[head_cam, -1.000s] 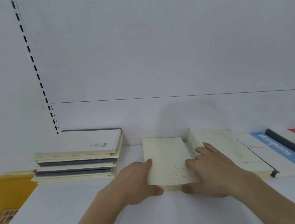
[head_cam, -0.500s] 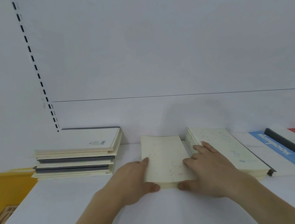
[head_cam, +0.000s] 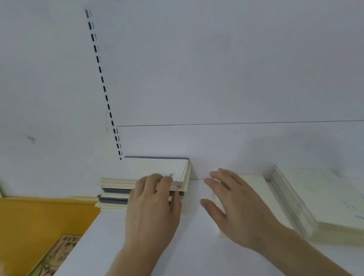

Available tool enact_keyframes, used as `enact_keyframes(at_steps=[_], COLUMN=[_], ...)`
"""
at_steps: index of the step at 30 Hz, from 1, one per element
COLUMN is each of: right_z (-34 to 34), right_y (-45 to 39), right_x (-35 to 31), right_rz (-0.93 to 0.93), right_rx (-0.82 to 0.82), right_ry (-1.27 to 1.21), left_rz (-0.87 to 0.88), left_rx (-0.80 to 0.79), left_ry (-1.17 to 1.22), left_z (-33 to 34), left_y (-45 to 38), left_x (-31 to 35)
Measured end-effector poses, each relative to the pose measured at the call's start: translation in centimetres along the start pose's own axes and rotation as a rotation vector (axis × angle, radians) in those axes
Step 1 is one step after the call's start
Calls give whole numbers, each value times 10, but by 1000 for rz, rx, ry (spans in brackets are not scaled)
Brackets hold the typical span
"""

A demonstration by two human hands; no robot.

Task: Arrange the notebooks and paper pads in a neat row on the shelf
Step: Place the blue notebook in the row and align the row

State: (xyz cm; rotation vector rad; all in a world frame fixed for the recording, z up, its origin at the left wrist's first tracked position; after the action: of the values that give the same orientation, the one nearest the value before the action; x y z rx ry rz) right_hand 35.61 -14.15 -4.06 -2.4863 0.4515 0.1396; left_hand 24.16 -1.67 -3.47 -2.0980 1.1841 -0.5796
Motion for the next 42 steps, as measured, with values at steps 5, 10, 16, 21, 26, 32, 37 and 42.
enact_keyframes(at_steps=[5,10,16,21,26,32,37,42], right_z=[29,58,17,-40,-41,-4,20,67], right_y=[-45,-68,-74,-60,-46,-41,-66,-88], right_x=[-31,-43,-57,-73,-85,-87,-74,-63], right_rz=[30,55,31,104,354,501,347,181], right_rx=[-81,-240,-22,431,547,373,124,-218], right_ry=[-40,49,135,-35,-570,-736,-223,139], left_rz=[-93,15,19,-180,-389,-682,-705,-770], left_rx=[-199,-222,-52,185,-130,-189,-56,-28], left_ry=[-219,-126,220,513,756,1322,1220,1066], left_z=[26,29,1,-36,-20,4,-9,-12], left_y=[-2,0,-6,-8,-14,-9,-5,14], left_x=[-54,-76,-92,-110,-110,-115,-150,-179])
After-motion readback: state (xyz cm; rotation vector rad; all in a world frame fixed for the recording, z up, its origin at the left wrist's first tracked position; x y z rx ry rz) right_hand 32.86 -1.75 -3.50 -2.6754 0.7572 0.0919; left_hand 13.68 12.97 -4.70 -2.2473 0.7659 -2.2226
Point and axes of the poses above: each hand's wrist, its own y-axis away from the middle knuckle, its own z-axis out of the palm, x = y × z, the point moved 7 cm from there along -y, towards the middle knuckle, and after that the axes turned 9 degrees about -y, right-handed, at the moved point
